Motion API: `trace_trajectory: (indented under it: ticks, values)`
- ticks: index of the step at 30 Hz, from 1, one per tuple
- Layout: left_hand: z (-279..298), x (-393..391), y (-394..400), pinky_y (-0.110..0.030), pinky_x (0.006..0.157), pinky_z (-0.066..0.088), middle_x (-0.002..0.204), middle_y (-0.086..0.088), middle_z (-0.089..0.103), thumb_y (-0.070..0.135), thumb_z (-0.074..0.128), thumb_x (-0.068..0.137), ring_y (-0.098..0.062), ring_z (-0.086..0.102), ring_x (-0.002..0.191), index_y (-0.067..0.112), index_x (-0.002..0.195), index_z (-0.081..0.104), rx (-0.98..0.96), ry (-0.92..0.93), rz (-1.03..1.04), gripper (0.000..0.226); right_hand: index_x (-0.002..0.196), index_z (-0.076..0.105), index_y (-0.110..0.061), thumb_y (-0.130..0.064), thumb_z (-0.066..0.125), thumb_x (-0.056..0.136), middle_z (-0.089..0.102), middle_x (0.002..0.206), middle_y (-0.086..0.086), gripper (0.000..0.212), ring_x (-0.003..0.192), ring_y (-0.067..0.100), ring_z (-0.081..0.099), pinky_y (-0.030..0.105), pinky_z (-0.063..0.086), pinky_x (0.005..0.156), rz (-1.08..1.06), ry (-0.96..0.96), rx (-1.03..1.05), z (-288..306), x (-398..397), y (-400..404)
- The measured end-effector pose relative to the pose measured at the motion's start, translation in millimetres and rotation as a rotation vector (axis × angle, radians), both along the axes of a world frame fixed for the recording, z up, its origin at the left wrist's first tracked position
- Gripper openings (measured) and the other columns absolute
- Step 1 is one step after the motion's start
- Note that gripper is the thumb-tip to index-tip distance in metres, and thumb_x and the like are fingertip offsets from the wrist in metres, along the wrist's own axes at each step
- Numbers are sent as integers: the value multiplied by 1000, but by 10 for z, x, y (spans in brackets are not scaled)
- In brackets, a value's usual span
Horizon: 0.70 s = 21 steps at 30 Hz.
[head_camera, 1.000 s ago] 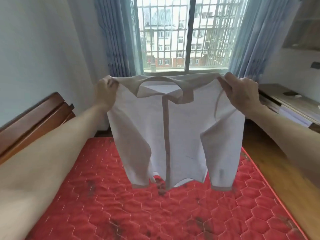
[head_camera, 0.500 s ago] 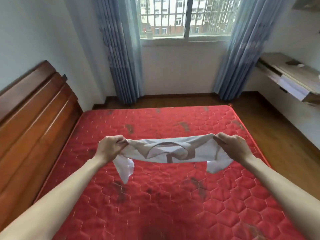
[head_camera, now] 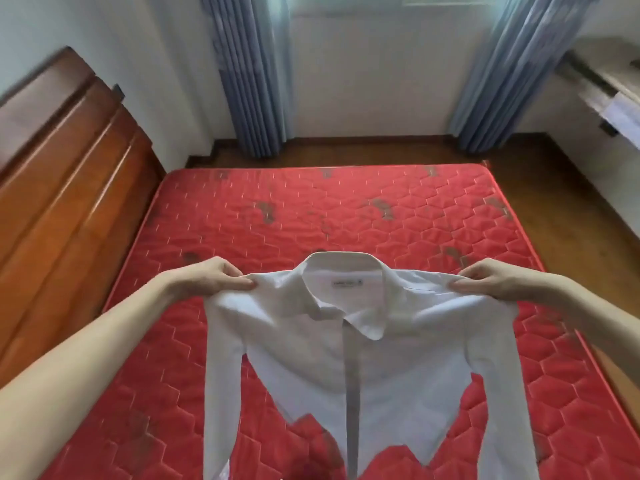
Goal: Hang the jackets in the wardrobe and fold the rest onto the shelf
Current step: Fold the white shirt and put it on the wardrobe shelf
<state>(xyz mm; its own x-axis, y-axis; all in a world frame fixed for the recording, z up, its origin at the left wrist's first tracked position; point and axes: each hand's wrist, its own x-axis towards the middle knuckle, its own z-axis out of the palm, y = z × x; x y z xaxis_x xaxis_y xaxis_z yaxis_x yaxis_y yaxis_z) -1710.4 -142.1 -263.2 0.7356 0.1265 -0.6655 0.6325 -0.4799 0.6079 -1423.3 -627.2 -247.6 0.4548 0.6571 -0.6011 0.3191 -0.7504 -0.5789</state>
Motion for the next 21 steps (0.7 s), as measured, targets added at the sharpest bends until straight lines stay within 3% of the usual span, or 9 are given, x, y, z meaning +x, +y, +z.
trace_trajectory:
  ticks: [3,7,11,14,17,21]
  values:
    - [-569,148,-31,-28,57,34,66,2,50,51,69,97,-12,43,61,8,70,67,37,-100,118,51,67,54,-13,-41,61,102,40,63,-9,45,57,8,36,21,27,49,-84,-115,77,-585,47,218]
    - [-1712,349,-63,-32,59,30,62,5,46,39,66,101,-12,40,61,7,66,60,131,-178,260,48,69,57,-12,-31,60,104,46,60,-8,40,60,13,42,28,31,54,-161,-255,42,-1719,178,448]
    - [-2982,565,-67,-36,61,35,59,6,50,43,63,100,-17,47,60,5,74,63,317,-135,294,47,71,47,-21,-46,53,105,57,60,-5,42,63,20,54,38,41,60,-175,-434,-107,-2916,338,605]
    - [-3747,728,-5,-36,60,35,55,10,51,48,59,101,-19,51,61,15,69,59,394,-142,275,46,76,43,-25,-53,46,105,56,61,-4,40,65,31,57,39,41,60,-90,-560,-170,-3633,518,683]
    - [-4326,991,147,-35,56,31,56,14,54,44,54,103,-14,51,60,29,61,47,478,-187,231,45,83,38,-25,-53,39,106,52,64,2,36,69,38,60,39,40,61,-6,-651,-207,-4172,799,795]
    - [-4877,1486,416,-40,60,36,65,3,56,35,51,107,-28,55,71,21,68,45,535,-224,221,41,92,43,-20,-51,32,106,56,72,10,36,72,41,64,39,37,60,87,-738,-252,-4685,1203,1106]
